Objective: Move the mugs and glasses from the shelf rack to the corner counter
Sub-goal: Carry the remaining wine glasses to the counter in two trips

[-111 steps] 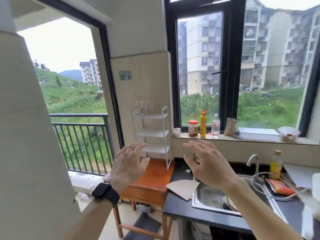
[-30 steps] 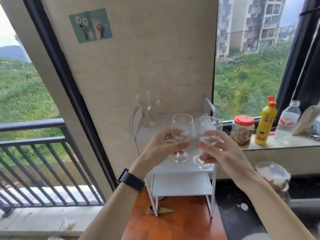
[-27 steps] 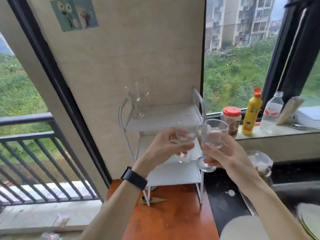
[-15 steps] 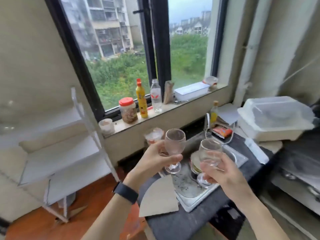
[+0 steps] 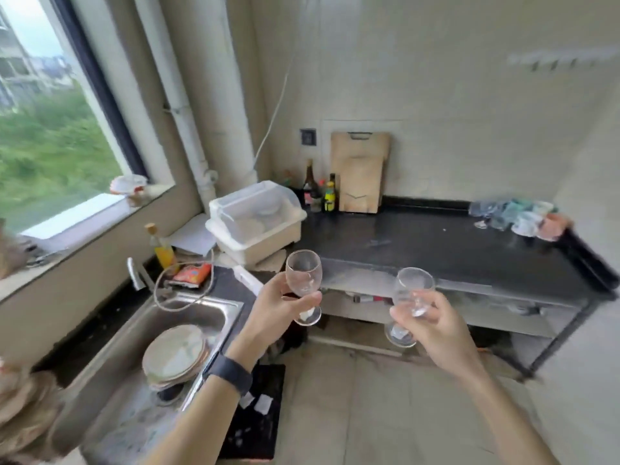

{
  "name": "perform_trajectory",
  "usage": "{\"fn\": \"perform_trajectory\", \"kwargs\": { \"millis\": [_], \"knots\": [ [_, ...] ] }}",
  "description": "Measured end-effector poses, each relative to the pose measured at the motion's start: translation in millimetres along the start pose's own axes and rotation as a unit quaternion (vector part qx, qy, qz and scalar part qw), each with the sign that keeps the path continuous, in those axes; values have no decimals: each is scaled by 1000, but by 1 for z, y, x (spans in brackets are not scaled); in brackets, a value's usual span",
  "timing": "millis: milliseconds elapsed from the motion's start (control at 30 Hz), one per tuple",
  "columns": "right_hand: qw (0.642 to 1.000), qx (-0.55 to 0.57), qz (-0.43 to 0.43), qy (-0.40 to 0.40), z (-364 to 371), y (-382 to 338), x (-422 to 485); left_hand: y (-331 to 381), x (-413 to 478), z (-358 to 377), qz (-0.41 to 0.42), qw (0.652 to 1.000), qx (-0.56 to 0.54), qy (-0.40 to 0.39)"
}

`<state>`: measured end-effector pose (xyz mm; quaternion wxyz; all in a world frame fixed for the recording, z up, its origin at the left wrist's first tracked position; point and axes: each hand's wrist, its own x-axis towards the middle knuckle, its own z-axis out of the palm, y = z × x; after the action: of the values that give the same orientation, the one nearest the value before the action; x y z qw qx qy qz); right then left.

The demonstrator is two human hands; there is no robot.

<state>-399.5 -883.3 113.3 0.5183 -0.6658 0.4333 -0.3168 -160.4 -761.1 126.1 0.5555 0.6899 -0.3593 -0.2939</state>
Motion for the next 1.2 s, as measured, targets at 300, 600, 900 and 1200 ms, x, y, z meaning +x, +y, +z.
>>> {"fn": "perform_trajectory", "kwargs": {
  "millis": [300,600,900,1200],
  "knots": [
    [994,7,31,108,-92,27,71,20,126,112,39,993,34,-102],
    [986,24,52,159,-150,51,165,22,245,193,49,986,55,-148],
    [978,19,128,165,-197,113,255,9,339,295,-5,979,45,-198],
    [978,26,164,128,-264,174,396,-23,437,412,-55,978,81,-185]
  ]
}}
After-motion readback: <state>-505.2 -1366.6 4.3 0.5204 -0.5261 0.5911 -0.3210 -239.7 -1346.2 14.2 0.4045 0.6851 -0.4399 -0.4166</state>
